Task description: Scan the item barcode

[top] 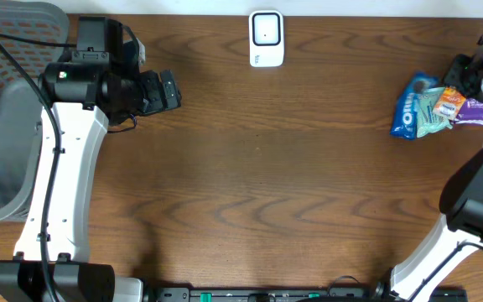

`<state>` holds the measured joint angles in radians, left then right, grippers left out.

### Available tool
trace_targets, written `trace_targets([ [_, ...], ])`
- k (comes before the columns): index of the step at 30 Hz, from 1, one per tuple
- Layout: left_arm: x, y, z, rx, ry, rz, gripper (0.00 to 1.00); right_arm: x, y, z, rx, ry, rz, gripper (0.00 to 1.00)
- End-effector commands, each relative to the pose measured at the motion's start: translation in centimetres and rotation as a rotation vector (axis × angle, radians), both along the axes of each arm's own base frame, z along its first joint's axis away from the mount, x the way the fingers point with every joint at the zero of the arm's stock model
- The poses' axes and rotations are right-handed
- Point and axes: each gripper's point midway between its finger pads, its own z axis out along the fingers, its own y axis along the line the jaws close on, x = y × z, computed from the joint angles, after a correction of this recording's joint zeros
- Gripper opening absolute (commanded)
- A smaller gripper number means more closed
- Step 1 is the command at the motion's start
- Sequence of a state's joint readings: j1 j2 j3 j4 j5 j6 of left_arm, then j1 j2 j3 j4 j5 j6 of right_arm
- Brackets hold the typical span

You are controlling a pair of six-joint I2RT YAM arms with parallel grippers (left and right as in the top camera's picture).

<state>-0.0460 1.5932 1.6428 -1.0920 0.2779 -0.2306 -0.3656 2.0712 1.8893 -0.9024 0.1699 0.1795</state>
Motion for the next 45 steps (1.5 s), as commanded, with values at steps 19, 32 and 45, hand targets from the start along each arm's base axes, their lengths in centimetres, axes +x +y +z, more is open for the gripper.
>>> trace_targets([
  [19,0.0,0.2,-0.2,0.015,0.002,-0.005,0.98,-14.0,13.7,21.9,0.263,-0.369,0.233,0.99],
  [32,0.0,0.2,-0.2,0.014,0.002,-0.005,0.98,-25.7,20.2,15.7,0.326,-0.278,0.305,0.99],
  [45,0.0,0.2,-0.2,0.014,0.001,-0.005,0.98,-30.9,21.5,11.2,0.447,-0.134,0.161,0.99],
])
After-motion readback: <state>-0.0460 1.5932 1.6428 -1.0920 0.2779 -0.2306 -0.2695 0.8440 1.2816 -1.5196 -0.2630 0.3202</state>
